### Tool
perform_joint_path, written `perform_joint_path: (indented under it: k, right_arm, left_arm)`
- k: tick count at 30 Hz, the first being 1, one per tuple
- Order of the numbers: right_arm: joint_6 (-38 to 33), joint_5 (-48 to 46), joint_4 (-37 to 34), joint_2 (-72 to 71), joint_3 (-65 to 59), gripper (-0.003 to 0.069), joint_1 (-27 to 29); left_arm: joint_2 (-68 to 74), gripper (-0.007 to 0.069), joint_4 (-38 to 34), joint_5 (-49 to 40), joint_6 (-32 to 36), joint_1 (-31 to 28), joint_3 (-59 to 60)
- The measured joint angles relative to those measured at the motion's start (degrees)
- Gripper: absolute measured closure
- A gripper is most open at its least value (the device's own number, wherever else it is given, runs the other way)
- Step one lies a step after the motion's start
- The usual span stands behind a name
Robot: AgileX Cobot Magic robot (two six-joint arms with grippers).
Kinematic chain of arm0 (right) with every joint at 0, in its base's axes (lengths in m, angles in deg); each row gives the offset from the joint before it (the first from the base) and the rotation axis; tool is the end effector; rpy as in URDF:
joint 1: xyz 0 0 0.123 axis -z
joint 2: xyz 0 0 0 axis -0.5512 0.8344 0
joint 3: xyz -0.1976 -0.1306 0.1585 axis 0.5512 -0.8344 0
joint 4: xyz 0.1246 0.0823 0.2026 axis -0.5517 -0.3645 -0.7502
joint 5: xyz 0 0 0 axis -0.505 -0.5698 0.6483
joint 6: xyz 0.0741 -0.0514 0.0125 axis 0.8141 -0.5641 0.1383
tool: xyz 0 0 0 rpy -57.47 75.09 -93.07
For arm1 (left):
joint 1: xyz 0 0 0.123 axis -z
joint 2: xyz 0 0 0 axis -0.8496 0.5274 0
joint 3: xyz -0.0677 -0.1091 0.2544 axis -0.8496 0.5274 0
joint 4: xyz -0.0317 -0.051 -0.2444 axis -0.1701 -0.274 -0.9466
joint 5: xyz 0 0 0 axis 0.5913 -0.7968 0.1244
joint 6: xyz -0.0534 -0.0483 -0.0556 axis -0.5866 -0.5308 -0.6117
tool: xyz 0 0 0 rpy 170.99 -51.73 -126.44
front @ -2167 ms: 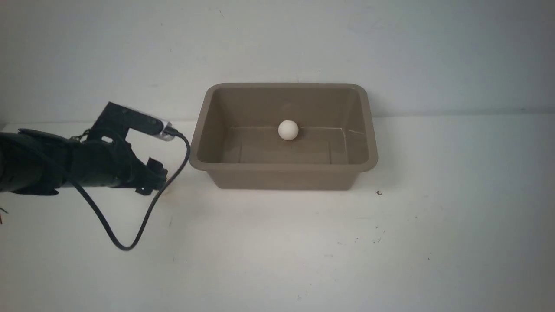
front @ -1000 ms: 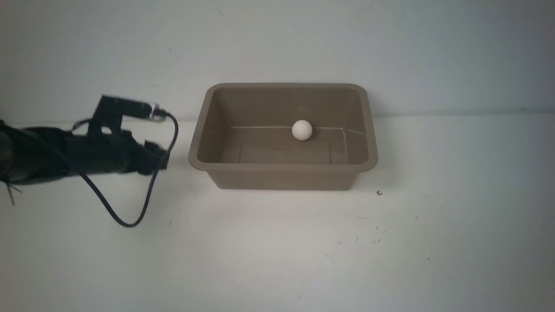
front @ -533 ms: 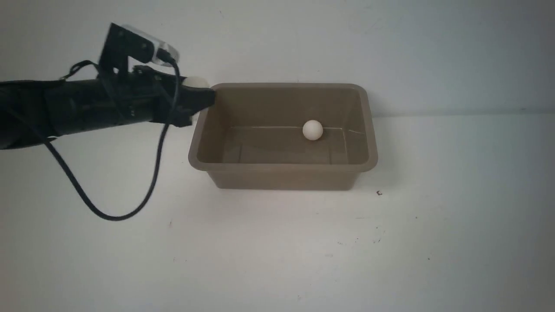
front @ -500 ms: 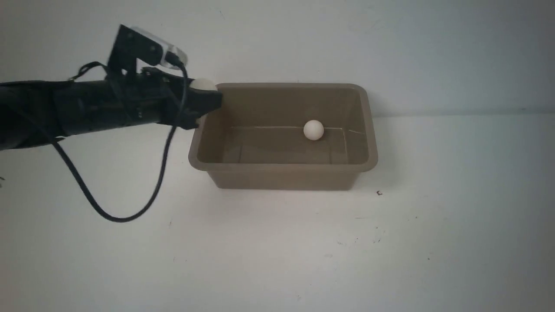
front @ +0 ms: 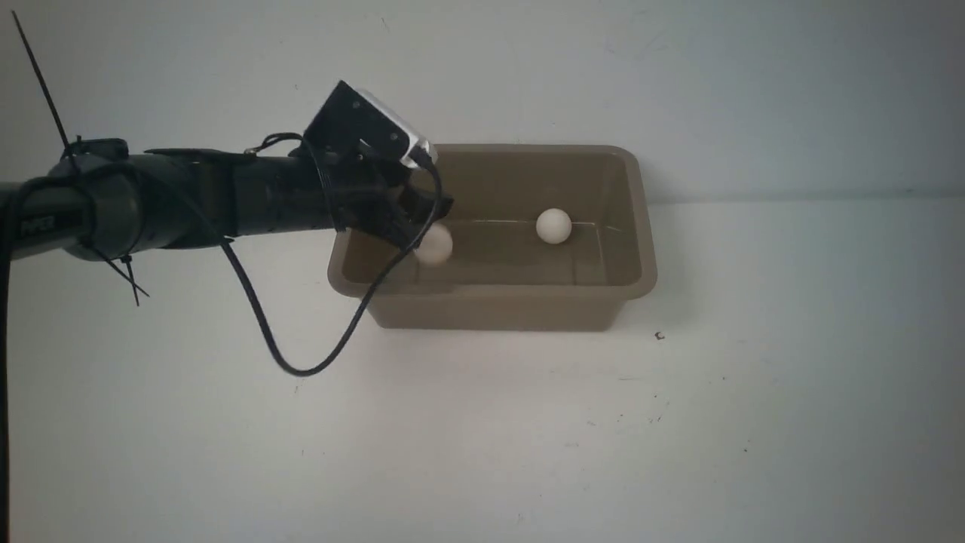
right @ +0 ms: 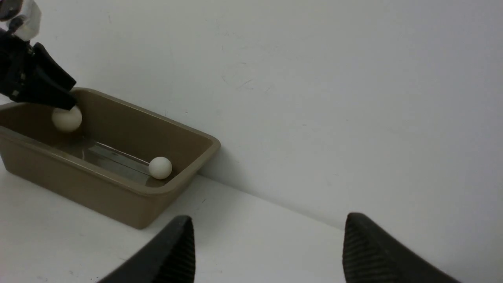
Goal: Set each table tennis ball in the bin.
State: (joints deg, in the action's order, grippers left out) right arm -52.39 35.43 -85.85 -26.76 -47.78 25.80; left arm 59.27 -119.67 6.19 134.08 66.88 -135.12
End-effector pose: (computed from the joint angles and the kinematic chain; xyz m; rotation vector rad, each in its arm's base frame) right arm 0.0184 0.0089 0.2831 -0.4281 1.6283 -0.0785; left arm 0.4338 -0.1098 0.2062 0.7873 1.8791 -0.3845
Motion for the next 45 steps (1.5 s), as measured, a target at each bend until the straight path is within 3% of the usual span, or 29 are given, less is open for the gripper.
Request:
perform_joint_path:
  k: [3,7,13,17,22,29,35,45]
  right_arm:
    - [-1.0,0.9,0.0,0.0,0.0,0.0197,0.0]
    - [-1.0,1.5,-0.1,0.0,0.0,0.0197,0.0]
    - [-1.0,2.2,-0.1,0.0,0.2,0.0197,0.0]
    - [-1.0,-2.5,-0.1,0.0,2.1,0.0197,0.0]
    - [-0.6,-16.4,-0.7,0.0,9.0,0.0197,0.0]
    - [1.0,-24.2,-6.7,-0.1,11.2,0.0216,-1.8]
    - [1.3,-18.5,-9.4,-0.1,3.2,0.0272,-4.7]
    - [2.2,-8.5,-9.9,-0.1,1.3,0.0320,-6.2]
  left_arm:
    - [-2.4,0.0130,-0.1,4.8,-5.6,0.0,0.0]
    - [-7.3,0.0125,0.7,4.9,-10.5,-0.1,0.0]
    - [-18.3,0.0125,7.0,5.0,-18.3,-0.1,0.0]
    - [-22.5,0.0125,9.8,6.4,-19.8,-0.1,0.0]
    - [-26.6,0.0125,11.3,7.8,-20.3,-0.1,0.0]
    - [-26.8,0.0125,11.8,8.1,-20.3,-0.1,0.0]
    - [-26.8,0.0125,11.8,8.2,-20.3,-0.1,0.0]
    - [-26.8,0.0125,11.8,8.2,-20.4,-0.1,0.0]
